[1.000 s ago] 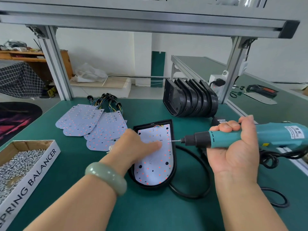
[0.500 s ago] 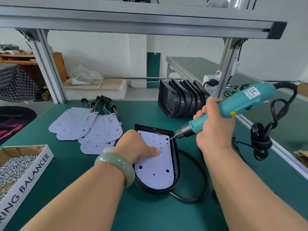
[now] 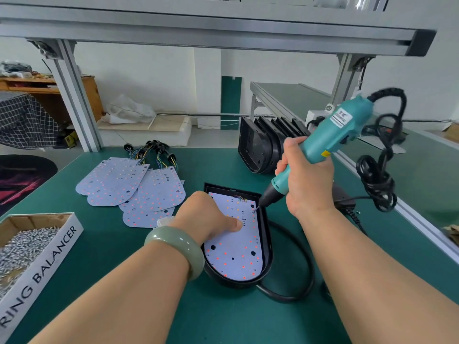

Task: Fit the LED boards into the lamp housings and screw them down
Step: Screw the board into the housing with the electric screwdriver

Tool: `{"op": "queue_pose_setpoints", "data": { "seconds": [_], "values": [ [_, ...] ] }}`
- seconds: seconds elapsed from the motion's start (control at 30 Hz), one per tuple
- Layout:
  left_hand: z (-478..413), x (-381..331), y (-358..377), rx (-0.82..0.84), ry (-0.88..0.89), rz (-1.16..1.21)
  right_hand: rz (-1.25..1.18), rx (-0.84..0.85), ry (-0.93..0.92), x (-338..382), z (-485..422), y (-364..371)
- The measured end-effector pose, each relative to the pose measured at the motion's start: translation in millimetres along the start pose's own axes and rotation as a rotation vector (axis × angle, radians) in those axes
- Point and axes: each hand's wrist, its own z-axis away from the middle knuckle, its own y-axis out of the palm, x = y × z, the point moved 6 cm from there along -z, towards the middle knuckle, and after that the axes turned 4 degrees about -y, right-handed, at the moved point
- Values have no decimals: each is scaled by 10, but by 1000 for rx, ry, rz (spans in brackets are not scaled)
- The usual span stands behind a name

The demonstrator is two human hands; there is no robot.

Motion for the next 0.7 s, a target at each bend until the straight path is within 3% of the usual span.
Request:
{"op": "queue_pose_setpoints", "data": {
  "seconds": [0.13,0.47,0.7],
  "values": [
    [9,-5,-5,-1,-12,-18,40,94,-20,32,24,223],
    [57,-96,-36,-47,12,-102,13,-24,38,-23,60,113],
    [149,-61,-63,-9,7,-25,79,83,-94,198,183,208]
  ]
}}
